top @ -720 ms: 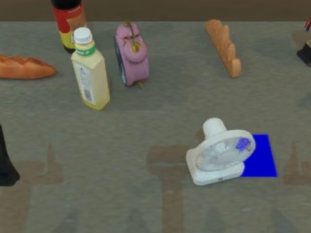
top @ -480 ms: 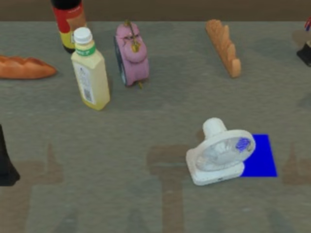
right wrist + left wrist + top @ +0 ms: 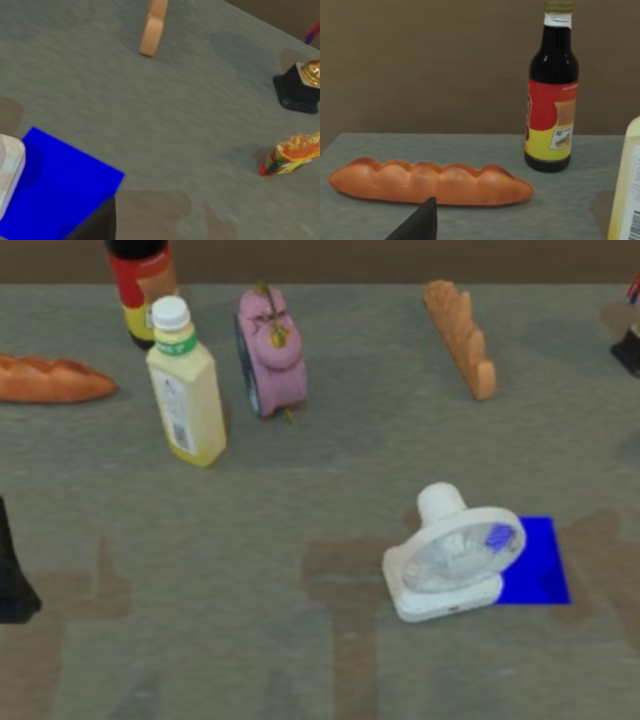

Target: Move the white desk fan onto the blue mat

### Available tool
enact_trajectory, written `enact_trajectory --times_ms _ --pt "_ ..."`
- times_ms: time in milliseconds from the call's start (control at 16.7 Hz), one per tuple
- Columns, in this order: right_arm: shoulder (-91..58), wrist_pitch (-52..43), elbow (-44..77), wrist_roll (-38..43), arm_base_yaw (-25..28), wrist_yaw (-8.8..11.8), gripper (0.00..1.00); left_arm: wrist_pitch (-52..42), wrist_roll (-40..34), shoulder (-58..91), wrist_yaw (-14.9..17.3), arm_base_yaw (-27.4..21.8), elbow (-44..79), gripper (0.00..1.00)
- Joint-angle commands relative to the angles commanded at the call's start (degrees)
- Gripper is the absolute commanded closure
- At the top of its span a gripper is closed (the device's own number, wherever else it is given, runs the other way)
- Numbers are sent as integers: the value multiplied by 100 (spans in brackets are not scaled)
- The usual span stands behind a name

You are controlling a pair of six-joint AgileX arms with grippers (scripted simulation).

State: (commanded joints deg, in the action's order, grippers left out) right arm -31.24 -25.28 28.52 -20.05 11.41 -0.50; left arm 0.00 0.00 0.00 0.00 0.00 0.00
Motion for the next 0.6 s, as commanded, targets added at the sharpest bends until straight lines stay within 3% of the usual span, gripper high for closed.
enact_trajectory --times_ms 600 --pt "-5398 -3919 4969 -3154 1839 -67 0 0 0 0 0 0 0 0"
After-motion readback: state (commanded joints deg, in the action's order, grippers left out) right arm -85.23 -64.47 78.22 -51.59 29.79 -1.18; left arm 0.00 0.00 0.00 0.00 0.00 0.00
